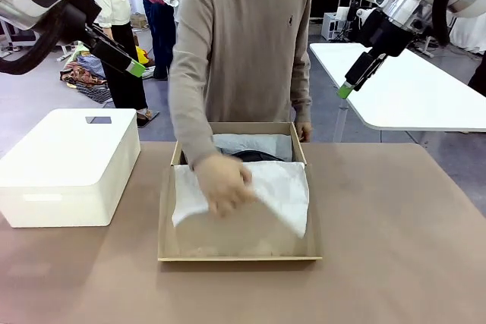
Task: Pack the shoes into the box.
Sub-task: Close the Shoes Box.
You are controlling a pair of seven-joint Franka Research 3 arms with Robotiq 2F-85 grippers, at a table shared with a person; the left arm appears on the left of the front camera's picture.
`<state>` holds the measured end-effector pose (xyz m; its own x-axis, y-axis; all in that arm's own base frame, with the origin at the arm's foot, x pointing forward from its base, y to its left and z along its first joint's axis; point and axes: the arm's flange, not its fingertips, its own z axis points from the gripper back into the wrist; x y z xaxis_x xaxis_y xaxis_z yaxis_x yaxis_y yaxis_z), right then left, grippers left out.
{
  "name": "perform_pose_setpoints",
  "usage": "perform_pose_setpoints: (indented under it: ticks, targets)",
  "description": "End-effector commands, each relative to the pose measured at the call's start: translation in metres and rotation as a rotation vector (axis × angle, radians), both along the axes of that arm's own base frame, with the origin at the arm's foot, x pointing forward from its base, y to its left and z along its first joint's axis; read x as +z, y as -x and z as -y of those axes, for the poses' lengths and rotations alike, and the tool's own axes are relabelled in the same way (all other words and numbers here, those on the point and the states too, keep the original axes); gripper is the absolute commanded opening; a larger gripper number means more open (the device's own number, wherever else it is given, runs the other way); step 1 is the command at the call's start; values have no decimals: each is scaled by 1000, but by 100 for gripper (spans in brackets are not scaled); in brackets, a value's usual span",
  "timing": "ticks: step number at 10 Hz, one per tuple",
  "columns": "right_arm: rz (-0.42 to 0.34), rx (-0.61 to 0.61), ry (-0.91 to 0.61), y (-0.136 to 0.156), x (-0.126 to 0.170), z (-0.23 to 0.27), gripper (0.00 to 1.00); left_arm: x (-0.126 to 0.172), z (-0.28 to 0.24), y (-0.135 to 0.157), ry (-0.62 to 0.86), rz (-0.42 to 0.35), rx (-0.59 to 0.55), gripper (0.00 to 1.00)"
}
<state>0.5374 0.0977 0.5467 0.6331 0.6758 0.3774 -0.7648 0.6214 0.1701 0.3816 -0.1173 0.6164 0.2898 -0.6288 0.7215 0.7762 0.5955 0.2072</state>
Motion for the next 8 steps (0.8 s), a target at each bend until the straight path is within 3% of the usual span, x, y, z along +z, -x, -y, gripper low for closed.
perform_pose_setpoints:
  ticks: [1,4,6,8]
  targets:
    - [24,101,-72,2,-4,8,100,0,-2,1,16,-3,-9,100]
    - [139,262,-190,10,-10,33,100,0,-2,1,16,-3,-9,100]
    - [159,327,-236,13,-13,45,100,0,-2,1,16,-3,-9,100]
    - [134,403,-281,17,-16,53,68,0,-2,1,16,-3,-9,100]
